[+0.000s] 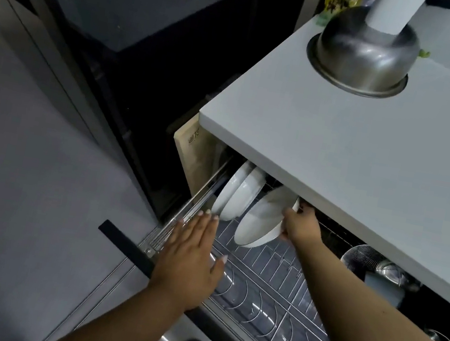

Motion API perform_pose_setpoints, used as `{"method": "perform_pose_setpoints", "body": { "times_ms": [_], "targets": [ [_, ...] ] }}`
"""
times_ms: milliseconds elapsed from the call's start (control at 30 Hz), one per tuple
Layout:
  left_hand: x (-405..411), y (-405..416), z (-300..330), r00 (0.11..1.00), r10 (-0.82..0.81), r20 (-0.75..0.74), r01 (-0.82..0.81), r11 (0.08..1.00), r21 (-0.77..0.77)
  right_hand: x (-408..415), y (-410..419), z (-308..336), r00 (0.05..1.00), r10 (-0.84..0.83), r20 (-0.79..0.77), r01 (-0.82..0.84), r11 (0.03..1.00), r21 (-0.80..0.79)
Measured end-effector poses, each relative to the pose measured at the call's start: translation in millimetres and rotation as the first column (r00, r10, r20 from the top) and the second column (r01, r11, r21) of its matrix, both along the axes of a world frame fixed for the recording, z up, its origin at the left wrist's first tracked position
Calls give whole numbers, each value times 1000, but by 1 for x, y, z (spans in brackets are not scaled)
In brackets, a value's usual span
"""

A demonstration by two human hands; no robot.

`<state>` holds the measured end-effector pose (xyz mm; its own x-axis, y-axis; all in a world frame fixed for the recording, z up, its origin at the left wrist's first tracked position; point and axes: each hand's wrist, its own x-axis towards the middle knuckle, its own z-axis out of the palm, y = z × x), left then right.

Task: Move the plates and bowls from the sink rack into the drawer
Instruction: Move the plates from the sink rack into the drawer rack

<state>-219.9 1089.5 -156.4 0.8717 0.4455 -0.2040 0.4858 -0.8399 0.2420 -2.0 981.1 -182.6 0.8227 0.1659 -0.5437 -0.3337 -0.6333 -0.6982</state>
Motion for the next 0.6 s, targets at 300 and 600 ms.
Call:
{"method": "perform_pose_setpoints", "body": {
  "times_ms": [300,600],
  "targets": [
    [1,3,-10,998,-3,64,7,998,-60,15,32,-11,995,92,34,-87,988,-127],
    [1,4,-15,995,-2,102,8,998,-56,19,62,-13,980,197,7,-190,958,-216]
  ]
}}
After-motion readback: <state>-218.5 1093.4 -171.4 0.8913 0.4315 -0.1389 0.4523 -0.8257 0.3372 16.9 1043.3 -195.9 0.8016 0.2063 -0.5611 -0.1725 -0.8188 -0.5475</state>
